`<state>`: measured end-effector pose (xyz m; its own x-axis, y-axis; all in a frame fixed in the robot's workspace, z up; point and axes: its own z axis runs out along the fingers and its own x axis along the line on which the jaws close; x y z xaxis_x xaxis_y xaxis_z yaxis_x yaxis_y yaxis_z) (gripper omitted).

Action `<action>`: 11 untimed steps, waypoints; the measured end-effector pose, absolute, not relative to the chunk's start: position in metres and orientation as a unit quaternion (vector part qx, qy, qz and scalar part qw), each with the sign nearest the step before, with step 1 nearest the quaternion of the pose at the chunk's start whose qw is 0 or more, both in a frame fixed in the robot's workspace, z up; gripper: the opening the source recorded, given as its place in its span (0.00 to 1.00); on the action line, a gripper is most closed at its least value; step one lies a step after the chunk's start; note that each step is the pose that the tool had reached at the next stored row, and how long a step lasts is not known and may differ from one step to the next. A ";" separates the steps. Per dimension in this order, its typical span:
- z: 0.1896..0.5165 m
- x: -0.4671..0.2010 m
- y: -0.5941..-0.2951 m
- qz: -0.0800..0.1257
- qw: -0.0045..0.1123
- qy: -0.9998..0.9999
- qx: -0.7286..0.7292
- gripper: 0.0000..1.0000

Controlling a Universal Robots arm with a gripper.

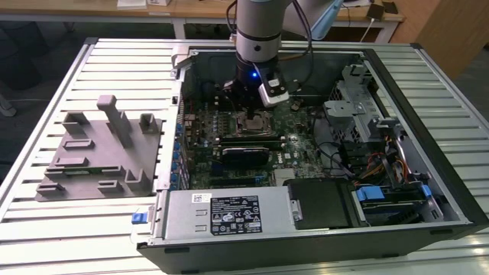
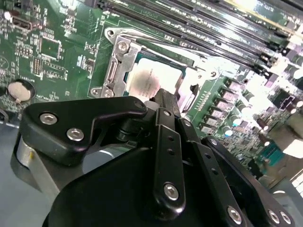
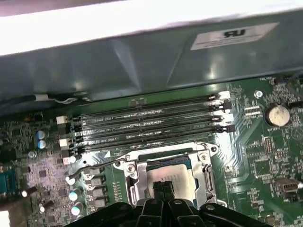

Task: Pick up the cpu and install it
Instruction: 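Close the cpu cover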

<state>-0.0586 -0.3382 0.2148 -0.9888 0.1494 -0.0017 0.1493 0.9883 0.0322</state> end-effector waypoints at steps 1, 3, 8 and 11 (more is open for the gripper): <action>0.215 -0.059 -0.338 0.016 0.003 0.997 0.071 0.11; 0.214 -0.059 -0.339 0.016 0.007 0.998 0.067 0.11; 0.212 -0.061 -0.340 0.017 0.009 0.997 0.070 0.11; 0.212 -0.061 -0.340 0.016 0.009 0.997 0.072 0.11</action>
<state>-0.0611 -0.3401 0.2120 -0.9895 0.1439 -0.0150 0.1433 0.9891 0.0339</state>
